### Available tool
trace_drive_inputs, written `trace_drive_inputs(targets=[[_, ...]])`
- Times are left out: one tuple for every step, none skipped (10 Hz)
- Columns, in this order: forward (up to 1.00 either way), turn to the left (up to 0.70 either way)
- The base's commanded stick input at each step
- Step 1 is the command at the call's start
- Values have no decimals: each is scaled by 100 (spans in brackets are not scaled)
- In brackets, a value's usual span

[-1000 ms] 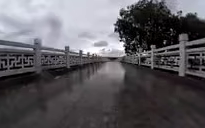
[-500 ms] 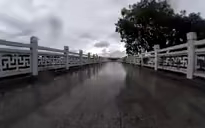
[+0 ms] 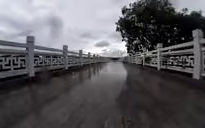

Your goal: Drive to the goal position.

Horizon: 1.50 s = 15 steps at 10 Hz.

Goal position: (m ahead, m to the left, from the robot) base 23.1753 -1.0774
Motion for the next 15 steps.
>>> trace_drive_inputs(targets=[[40,0],[40,0],[41,0],[40,0],[40,0],[40,0],[41,0],[41,0],[40,0],[41,0],[41,0],[41,0],[41,0],[40,0],[39,0]])
